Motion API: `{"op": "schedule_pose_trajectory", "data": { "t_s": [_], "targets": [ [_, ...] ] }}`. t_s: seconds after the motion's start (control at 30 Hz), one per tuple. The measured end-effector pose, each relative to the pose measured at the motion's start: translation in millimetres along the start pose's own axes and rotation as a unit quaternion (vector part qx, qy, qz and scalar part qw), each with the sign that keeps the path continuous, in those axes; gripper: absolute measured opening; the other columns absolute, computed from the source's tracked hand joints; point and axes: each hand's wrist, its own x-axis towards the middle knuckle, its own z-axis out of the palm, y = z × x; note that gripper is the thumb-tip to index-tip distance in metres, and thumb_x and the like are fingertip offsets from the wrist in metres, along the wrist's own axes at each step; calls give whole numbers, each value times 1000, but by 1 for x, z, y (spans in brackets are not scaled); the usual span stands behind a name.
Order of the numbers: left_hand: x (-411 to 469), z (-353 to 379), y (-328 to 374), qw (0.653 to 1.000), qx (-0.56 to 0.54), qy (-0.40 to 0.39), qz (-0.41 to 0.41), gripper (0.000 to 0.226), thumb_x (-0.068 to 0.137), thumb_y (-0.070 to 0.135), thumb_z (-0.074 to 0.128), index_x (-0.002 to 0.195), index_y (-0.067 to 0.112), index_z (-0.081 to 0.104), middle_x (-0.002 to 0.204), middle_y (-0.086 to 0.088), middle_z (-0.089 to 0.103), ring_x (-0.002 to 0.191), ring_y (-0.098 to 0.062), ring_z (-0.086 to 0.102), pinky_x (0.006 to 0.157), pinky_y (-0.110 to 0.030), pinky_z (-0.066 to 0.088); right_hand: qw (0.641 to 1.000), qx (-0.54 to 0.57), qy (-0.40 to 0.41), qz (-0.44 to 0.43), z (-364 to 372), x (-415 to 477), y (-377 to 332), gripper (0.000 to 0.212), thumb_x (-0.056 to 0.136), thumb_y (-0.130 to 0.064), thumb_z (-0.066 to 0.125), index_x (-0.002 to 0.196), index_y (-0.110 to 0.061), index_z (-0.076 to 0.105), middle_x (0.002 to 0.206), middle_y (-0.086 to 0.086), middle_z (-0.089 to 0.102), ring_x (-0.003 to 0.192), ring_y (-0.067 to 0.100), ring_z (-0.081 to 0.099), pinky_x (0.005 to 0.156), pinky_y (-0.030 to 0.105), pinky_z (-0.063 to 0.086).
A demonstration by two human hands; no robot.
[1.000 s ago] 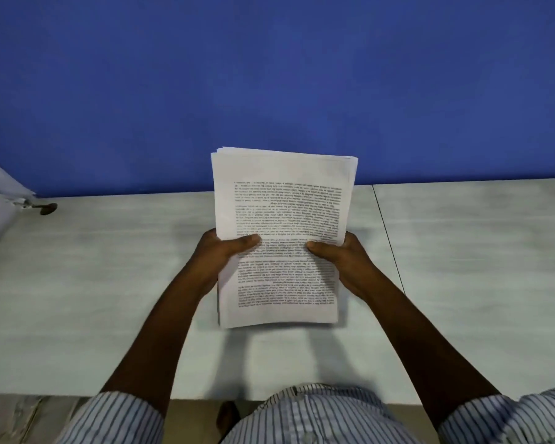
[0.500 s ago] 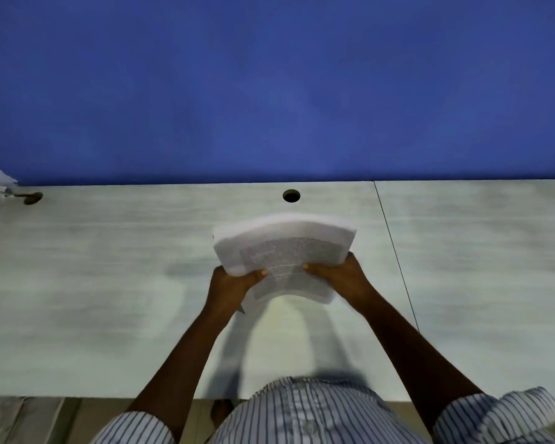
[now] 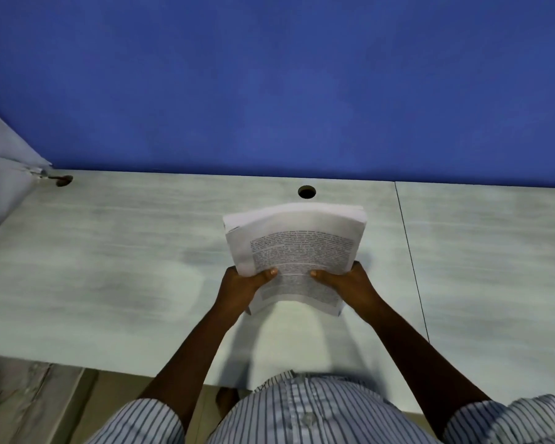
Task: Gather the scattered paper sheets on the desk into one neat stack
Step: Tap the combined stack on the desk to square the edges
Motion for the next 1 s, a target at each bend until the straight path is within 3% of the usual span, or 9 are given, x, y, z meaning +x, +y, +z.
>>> {"op": "schedule_pose_trajectory", "data": {
  "t_s": [0.17,0.4,0.53,0.6,0.67,0.77,0.83,0.9,1.0],
  "targets": [
    [0,-10,10,998,33,-45,9,31,77,24,85,106,28,73,96,17,74,88,6,70,72,-9,52,999,14,-45,-4,4,0,-1,30,81,-15,81,109,-20,73,105,-5,76,96,8,73,78,17,56],
    [-6,-44,23,991,10,-129,-30,47,77,21,82,122,11,70,121,-5,72,112,-26,69,103,-45,50,990,80,-88,73,15,1,4,39,87,-20,75,125,-14,67,117,4,74,104,20,72,86,34,58],
    [-11,-69,39,990,96,-103,-20,37,79,18,82,114,11,74,112,-3,75,104,-22,72,98,-41,53,992,-118,-37,36,23,4,-5,86,78,-29,85,149,-14,38,146,10,51,127,27,57,100,45,52],
    [-10,-79,50,982,171,-83,-17,31,79,20,83,108,12,76,104,0,77,94,-15,74,90,-34,55,950,-293,12,-103,31,4,-18,104,76,-37,85,156,-17,21,162,8,27,147,26,30,118,47,32],
    [-5,-88,60,955,287,-71,-1,29,77,27,84,102,13,77,98,0,76,88,-14,73,83,-31,54,863,-416,41,-284,45,-4,-44,101,80,-44,79,157,-16,20,165,10,17,153,27,13,124,49,17],
    [1,-89,75,859,498,-101,61,31,77,38,83,94,14,75,91,-6,73,84,-20,69,72,-30,51,692,-555,6,-462,82,-14,-79,89,76,-45,80,148,-9,41,157,18,36,149,36,25,121,60,8],
    [3,-81,83,776,605,-141,104,34,77,41,80,98,15,73,96,-8,73,90,-25,68,71,-31,49,630,-641,-92,-428,109,-19,-92,72,79,-41,78,139,-11,52,143,14,54,141,33,41,120,57,2],
    [9,-77,90,715,666,-172,127,37,76,43,78,103,19,72,101,-5,72,95,-24,66,71,-29,44,618,-697,-174,-320,131,-18,-100,52,87,-37,70,131,-13,55,128,9,63,122,29,57,115,46,26],
    [19,-86,93,683,684,-224,124,40,74,44,80,107,23,73,99,-1,73,90,-20,67,73,-30,48,627,-712,-239,-206,158,-4,-110,45,86,-38,70,124,-17,60,116,6,66,104,25,64,79,33,46]
  ]
}}
